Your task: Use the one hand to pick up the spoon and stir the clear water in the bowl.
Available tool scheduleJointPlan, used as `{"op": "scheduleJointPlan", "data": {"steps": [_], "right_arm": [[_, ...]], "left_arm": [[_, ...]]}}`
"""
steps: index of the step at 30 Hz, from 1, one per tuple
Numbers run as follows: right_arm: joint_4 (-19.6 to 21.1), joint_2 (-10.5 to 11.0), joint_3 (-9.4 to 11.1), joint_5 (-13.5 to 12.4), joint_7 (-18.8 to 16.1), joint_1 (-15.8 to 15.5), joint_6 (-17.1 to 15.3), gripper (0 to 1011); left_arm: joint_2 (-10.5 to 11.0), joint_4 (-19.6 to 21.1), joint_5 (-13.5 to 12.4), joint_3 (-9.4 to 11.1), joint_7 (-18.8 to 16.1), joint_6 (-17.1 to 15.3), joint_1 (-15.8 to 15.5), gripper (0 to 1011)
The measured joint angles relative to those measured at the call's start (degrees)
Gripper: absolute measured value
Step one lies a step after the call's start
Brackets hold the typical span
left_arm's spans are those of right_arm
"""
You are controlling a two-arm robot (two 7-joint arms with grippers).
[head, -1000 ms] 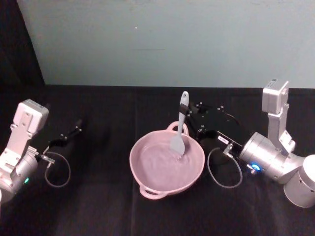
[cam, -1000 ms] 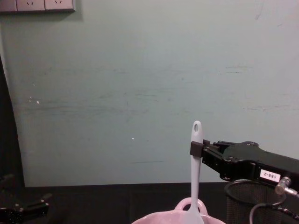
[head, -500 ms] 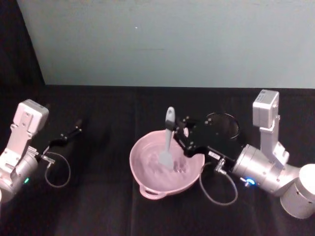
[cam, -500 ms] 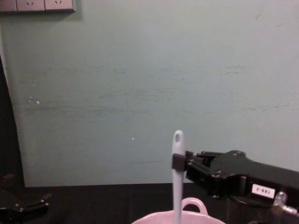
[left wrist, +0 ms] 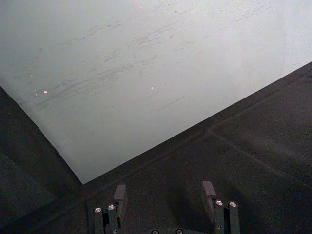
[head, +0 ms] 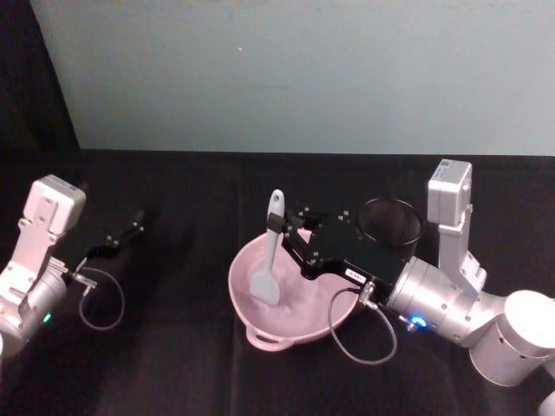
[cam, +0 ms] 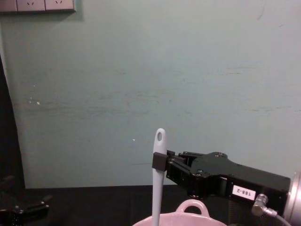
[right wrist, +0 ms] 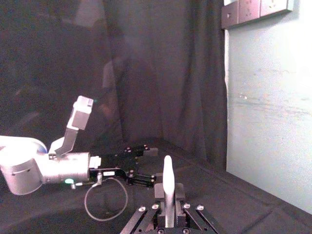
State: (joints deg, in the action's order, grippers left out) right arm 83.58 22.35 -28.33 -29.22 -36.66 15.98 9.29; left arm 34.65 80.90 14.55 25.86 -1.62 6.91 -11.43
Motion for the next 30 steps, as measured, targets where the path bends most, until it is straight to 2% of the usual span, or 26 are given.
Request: {"op": "scheduleJointPlan", "data": {"steps": [7,14,20,30], "right_arm": [[-5.1,-2.1,-0.1,-2.2,-0.5,2.4,-0.6,119],[-7.9,-2.7,0.8,-1.8,1.2,4.0,-0.4,119],[-7.8,-1.7,2.0,-0.2,3.2,4.0,-0.2,119],[-4.1,0.8,3.6,2.7,5.0,1.9,-0.1,119]], "left_arm": [[0.0,0.0,0.0,0.0,0.0,0.0,0.0,1005],[0.0,0.0,0.0,0.0,0.0,0.0,0.0,1005],[0.0,0.0,0.0,0.0,0.0,0.0,0.0,1005],[0.0,0.0,0.0,0.0,0.0,0.0,0.0,1005]]}}
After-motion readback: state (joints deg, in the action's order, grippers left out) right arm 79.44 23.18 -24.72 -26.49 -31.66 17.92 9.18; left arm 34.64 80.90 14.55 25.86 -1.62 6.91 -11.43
